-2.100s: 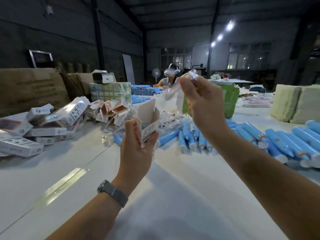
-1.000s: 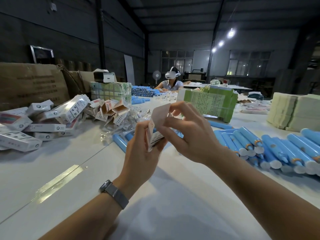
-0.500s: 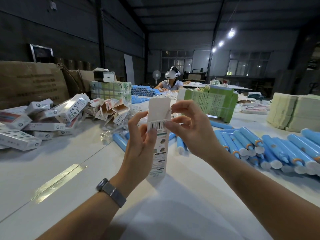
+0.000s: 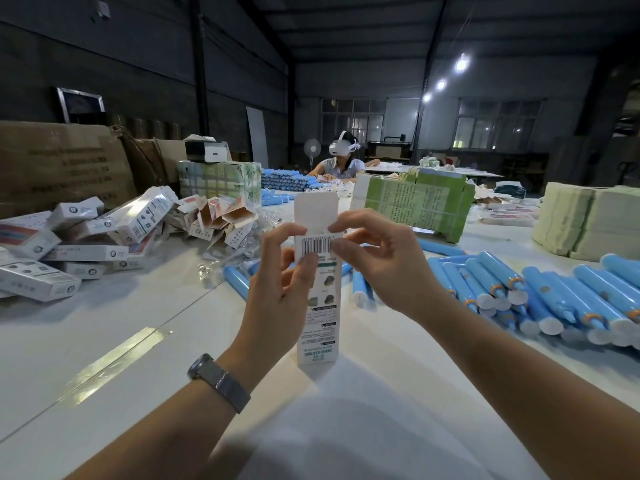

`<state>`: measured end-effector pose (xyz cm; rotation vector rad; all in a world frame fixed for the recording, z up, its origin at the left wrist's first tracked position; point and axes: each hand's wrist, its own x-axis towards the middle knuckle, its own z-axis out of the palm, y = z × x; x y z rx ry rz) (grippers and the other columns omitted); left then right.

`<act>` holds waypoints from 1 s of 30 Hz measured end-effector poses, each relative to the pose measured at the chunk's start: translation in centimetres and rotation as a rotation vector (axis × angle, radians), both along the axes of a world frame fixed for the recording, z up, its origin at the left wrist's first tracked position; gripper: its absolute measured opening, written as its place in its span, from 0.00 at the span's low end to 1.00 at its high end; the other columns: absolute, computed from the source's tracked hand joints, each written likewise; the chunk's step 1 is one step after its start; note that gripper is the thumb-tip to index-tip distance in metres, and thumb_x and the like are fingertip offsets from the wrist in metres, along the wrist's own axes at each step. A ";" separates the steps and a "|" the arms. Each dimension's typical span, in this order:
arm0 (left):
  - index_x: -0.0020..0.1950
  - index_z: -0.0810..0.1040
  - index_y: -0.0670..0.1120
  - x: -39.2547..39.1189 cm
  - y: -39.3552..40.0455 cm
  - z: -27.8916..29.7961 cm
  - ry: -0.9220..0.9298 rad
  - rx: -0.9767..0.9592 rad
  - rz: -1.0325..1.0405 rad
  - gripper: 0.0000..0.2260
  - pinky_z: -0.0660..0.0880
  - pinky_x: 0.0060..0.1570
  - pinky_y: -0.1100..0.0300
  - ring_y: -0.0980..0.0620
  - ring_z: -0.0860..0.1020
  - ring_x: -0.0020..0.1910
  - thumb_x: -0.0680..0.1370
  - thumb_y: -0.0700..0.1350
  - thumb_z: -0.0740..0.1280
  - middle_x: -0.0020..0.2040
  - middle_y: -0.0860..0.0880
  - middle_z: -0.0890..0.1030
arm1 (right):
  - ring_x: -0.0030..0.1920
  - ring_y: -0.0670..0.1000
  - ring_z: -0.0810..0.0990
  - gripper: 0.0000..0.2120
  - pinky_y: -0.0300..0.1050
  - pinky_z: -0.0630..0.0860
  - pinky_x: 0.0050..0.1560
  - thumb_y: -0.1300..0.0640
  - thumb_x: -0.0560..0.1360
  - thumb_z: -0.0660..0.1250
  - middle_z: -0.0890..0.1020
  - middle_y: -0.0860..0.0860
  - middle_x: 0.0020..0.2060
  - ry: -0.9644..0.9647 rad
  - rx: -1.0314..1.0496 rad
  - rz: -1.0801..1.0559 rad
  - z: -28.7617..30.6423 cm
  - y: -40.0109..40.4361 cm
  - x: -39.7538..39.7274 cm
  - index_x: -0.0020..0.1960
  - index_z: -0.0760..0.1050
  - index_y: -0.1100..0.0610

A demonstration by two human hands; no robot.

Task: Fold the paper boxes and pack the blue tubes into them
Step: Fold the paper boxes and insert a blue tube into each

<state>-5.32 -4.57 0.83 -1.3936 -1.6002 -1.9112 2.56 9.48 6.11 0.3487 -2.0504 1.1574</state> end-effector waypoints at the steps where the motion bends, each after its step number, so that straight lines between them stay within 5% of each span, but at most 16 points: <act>1: 0.58 0.65 0.61 0.1 0.0 0.0 -0.012 0.000 -0.012 0.10 0.82 0.41 0.51 0.49 0.83 0.44 0.81 0.47 0.59 0.52 0.53 0.83 | 0.44 0.47 0.81 0.05 0.46 0.82 0.44 0.65 0.76 0.70 0.80 0.49 0.51 0.003 0.023 0.001 0.1 0.2 0.1 0.50 0.79 0.58; 6: 0.58 0.66 0.62 -0.1 -0.2 0.4 -0.040 -0.019 -0.089 0.11 0.80 0.41 0.58 0.54 0.83 0.44 0.82 0.45 0.59 0.52 0.54 0.82 | 0.59 0.48 0.79 0.09 0.45 0.79 0.49 0.65 0.74 0.72 0.79 0.48 0.60 0.051 0.061 -0.010 0.2 0.2 0.2 0.46 0.80 0.51; 11: 0.60 0.64 0.60 -0.1 -0.2 0.4 -0.051 0.000 -0.092 0.12 0.80 0.40 0.58 0.52 0.84 0.45 0.82 0.44 0.59 0.52 0.53 0.83 | 0.52 0.51 0.82 0.17 0.43 0.77 0.44 0.63 0.72 0.73 0.83 0.47 0.49 0.150 0.091 -0.040 0.2 -0.3 0.1 0.47 0.72 0.45; 15: 0.58 0.62 0.67 -0.2 -0.2 0.3 -0.090 0.008 -0.105 0.19 0.80 0.41 0.59 0.51 0.84 0.44 0.84 0.41 0.59 0.53 0.53 0.84 | 0.51 0.49 0.81 0.10 0.45 0.77 0.45 0.64 0.73 0.72 0.83 0.45 0.47 0.156 0.190 -0.108 0.1 -0.1 0.0 0.50 0.78 0.51; 19: 0.61 0.64 0.61 -0.3 -0.3 0.2 0.017 -0.044 -0.054 0.11 0.81 0.40 0.56 0.53 0.82 0.41 0.83 0.46 0.59 0.46 0.54 0.81 | 0.51 0.51 0.80 0.06 0.51 0.78 0.45 0.64 0.74 0.71 0.82 0.50 0.48 0.116 0.228 -0.066 0.5 0.3 0.3 0.48 0.82 0.56; 23: 0.59 0.65 0.61 -0.1 -0.3 0.4 0.024 -0.041 -0.074 0.14 0.81 0.40 0.57 0.53 0.82 0.42 0.84 0.41 0.59 0.47 0.57 0.81 | 0.49 0.52 0.80 0.01 0.58 0.78 0.46 0.58 0.74 0.72 0.81 0.52 0.45 0.072 0.136 -0.021 1.0 0.0 0.5 0.44 0.81 0.55; 30: 0.58 0.66 0.61 -0.3 -0.3 0.6 -0.010 -0.019 -0.104 0.13 0.80 0.39 0.56 0.50 0.84 0.43 0.81 0.42 0.62 0.49 0.56 0.81 | 0.51 0.53 0.78 0.07 0.58 0.78 0.45 0.62 0.73 0.74 0.78 0.50 0.47 0.001 0.079 -0.003 1.0 -0.9 0.4 0.49 0.82 0.54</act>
